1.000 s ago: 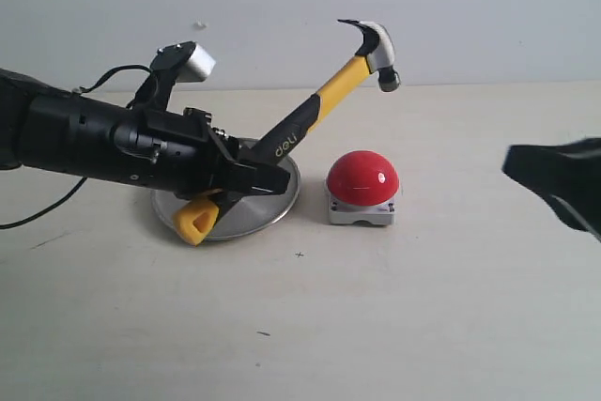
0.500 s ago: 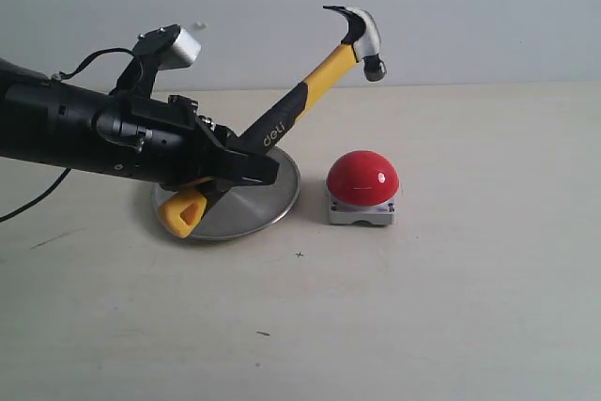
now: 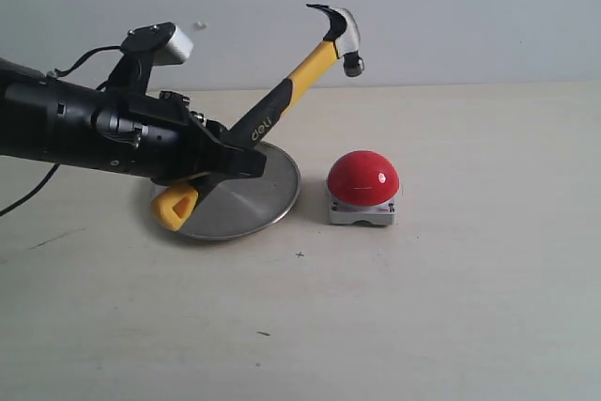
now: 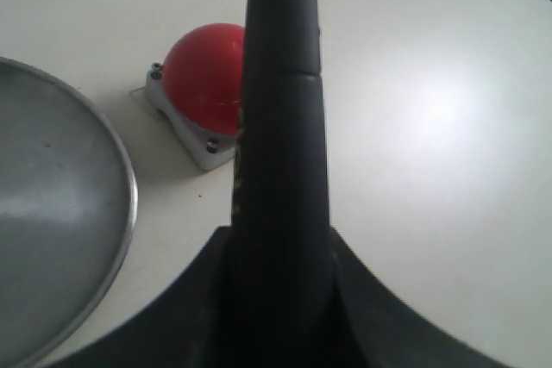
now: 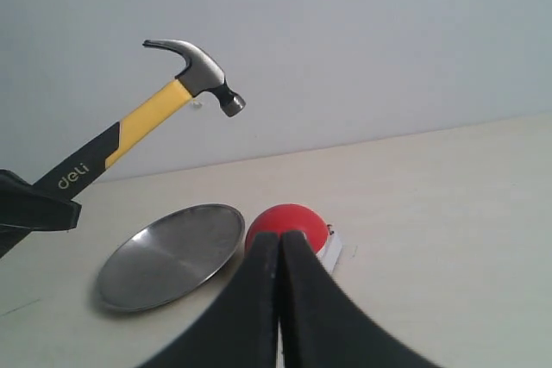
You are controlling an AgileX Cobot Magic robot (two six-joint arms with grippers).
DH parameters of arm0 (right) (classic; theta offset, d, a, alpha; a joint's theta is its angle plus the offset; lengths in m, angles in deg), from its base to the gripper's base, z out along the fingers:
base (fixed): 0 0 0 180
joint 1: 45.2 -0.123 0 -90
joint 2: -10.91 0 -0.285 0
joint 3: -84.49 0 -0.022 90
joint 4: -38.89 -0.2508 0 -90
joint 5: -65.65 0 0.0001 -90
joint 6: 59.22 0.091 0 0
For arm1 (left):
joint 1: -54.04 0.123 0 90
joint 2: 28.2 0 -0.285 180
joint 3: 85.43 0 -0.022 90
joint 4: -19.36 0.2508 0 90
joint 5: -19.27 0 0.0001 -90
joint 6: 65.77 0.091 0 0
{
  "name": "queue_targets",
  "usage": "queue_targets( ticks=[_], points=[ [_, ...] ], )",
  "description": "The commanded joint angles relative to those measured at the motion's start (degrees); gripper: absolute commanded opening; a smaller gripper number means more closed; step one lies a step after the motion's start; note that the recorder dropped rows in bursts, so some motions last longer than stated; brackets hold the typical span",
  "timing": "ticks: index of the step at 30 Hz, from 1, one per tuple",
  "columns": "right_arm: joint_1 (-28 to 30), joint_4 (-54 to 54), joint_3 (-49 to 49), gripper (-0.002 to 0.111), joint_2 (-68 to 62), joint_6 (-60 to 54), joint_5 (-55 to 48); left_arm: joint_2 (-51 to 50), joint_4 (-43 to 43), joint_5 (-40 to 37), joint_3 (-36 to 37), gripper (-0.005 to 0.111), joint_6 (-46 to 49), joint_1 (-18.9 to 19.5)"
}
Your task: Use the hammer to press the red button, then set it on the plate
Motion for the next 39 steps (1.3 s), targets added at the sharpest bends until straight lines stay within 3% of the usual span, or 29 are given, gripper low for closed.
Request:
queue_targets(
  ticks=[1, 9, 17, 26, 34, 39],
  points=[
    [-0.01, 0.33, -0.26, 0.0, 0.29, -0.42, -0.63, 3.72, 5.76, 4.32, -0.49, 0.0, -7.19, 0.01],
    [-0.01, 0.43, -0.26, 0.0, 0.29, -0.42, -0.17, 6.32, 28.87, 11.9, -0.49, 0.0, -28.59, -4.84],
    [-0.01, 0.43, -0.26, 0.0, 0.29, -0.42, -0.17, 6.3, 50.4, 11.99, -0.59, 0.0, -50.36, -8.78],
    [-0.01, 0.43, -0.26, 0.0, 0.29, -0.42, -0.17, 6.3, 51.71, 13.06, -0.59, 0.0, -55.21, -16.16],
    [-0.01, 0.43, -0.26, 0.0, 0.29, -0.53, -0.17, 6.45, 60.33, 14.45, -0.59, 0.0, -63.62, -19.54],
    [-0.01, 0.43, -0.26, 0.0, 0.29, -0.53, -0.17, 6.45, 59.72, 23.51, 1.31, 0.0, -65.48, -21.58]
  ],
)
